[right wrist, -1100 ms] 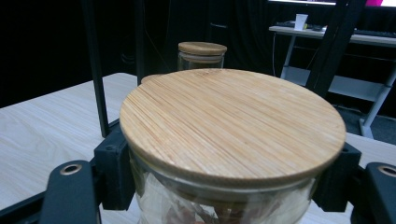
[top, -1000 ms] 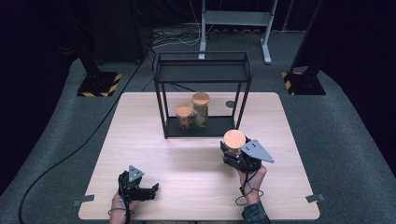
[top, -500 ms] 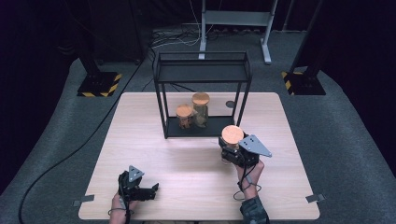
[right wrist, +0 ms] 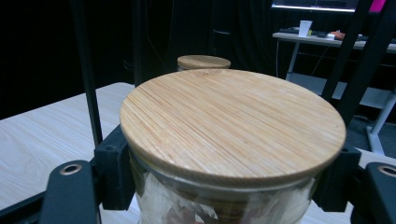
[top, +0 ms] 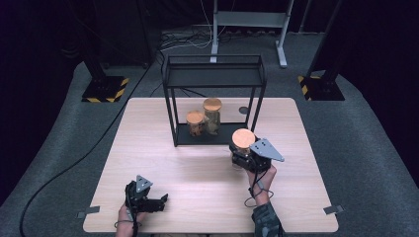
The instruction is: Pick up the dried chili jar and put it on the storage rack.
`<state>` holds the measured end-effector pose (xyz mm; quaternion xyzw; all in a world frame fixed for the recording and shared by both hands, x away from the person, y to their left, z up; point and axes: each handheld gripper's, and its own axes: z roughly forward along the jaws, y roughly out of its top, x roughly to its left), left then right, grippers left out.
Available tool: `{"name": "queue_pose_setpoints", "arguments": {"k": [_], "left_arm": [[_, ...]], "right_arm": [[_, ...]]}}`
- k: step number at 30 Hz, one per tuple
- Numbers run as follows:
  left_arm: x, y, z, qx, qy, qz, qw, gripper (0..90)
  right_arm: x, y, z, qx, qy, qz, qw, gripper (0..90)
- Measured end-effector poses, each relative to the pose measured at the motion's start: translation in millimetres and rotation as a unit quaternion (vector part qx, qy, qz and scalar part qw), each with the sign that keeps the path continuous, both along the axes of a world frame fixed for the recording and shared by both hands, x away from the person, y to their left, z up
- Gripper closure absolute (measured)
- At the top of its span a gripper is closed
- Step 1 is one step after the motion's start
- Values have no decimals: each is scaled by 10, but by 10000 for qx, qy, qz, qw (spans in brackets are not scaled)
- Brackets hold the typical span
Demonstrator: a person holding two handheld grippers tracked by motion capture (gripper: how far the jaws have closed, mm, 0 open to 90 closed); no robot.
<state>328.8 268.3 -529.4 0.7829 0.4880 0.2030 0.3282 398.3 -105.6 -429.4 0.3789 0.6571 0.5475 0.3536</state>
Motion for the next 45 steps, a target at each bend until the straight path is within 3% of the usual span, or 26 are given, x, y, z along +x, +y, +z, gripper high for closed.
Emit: {"name": "queue_pose_setpoints", "arguments": {"k": [45], "left_arm": [[-1, -1, 0, 0, -1, 9, 10000, 8]], "right_arm": [[419, 139, -43, 50, 127, -23, 9999, 244]]}}
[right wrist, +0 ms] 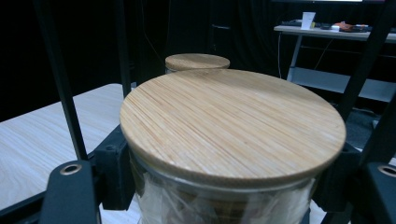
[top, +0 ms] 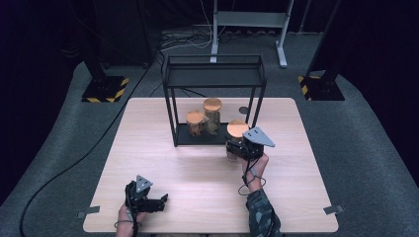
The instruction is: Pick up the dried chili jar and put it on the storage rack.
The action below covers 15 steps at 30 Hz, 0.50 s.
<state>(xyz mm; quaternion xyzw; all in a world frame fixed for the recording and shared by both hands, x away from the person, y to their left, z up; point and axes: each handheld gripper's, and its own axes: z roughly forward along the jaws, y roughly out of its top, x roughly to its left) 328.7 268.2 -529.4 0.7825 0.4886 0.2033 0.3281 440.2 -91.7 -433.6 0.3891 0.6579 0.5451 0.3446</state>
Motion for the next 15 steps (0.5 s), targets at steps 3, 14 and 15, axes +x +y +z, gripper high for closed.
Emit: {"name": "queue_pose_setpoints", "arguments": {"k": [3, 14, 15], "left_arm": [[0, 0, 0, 0, 1, 0, 10000, 8], [1, 0, 0, -2, 2, 0, 10000, 8], [0, 0, 0, -3, 2, 0, 10000, 8]], "right_arm": [[22, 16, 8, -29, -5, 6, 10000, 245], [120, 56, 50, -45, -15, 15, 10000, 245], [127, 58, 51, -51, -12, 17, 10000, 245]]}}
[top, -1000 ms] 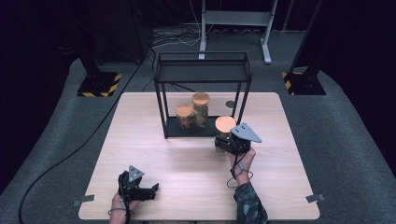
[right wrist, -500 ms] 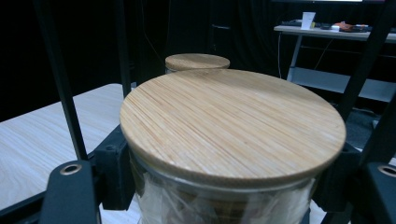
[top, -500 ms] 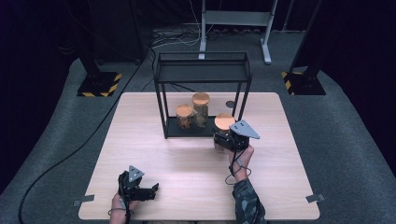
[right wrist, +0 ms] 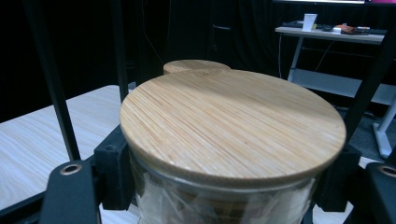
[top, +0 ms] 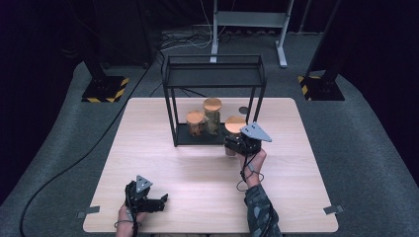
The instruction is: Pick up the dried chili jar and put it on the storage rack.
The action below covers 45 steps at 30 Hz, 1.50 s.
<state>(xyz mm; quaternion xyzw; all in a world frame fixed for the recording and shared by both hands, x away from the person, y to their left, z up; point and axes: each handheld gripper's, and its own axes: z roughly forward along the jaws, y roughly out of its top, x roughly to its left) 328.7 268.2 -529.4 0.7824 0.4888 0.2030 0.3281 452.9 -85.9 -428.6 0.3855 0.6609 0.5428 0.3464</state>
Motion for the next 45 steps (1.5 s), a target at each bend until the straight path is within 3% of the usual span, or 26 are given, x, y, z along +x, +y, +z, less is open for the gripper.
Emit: {"name": "queue_pose_setpoints", "arguments": {"k": [45], "left_arm": [[0, 2, 1, 11, 5, -8, 10000, 8]], "right_arm": [[408, 95, -47, -20, 117, -198, 9997, 244]]}}
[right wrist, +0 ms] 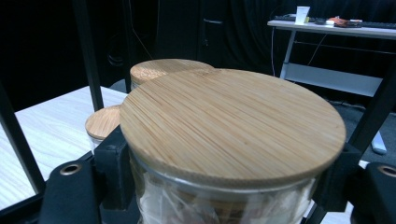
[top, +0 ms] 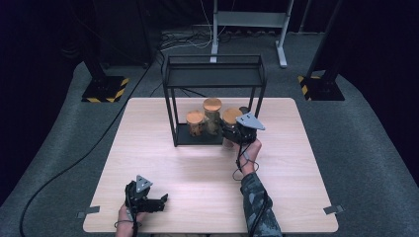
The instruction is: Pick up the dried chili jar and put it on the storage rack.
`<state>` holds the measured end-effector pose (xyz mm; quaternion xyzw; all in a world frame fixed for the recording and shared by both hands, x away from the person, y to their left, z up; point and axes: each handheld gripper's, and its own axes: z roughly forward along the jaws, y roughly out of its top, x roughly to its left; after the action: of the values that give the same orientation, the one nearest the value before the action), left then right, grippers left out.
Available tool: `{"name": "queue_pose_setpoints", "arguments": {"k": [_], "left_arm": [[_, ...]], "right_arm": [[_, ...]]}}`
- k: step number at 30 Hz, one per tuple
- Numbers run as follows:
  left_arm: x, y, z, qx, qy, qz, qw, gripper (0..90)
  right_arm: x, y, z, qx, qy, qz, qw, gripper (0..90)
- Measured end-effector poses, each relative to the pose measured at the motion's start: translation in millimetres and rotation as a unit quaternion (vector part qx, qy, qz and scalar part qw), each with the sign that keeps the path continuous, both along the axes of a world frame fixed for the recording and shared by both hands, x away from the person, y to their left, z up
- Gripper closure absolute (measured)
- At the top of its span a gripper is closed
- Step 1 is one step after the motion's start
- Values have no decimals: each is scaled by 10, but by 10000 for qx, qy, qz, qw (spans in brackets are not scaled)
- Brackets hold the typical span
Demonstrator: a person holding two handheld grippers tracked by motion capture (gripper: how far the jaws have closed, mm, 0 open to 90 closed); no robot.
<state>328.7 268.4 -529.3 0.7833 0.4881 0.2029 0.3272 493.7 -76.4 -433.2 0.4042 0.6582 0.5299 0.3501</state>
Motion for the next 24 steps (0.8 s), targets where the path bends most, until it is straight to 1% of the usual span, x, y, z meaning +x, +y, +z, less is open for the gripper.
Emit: {"name": "queue_pose_setpoints", "arguments": {"k": [9, 24], "left_arm": [[0, 0, 0, 1, 0, -1, 10000, 8], [0, 0, 0, 1, 0, -4, 10000, 9]], "right_arm": [[80, 23, -42, -66, 33, -47, 10000, 245], [199, 58, -96, -91, 110, -108, 9998, 245]]}}
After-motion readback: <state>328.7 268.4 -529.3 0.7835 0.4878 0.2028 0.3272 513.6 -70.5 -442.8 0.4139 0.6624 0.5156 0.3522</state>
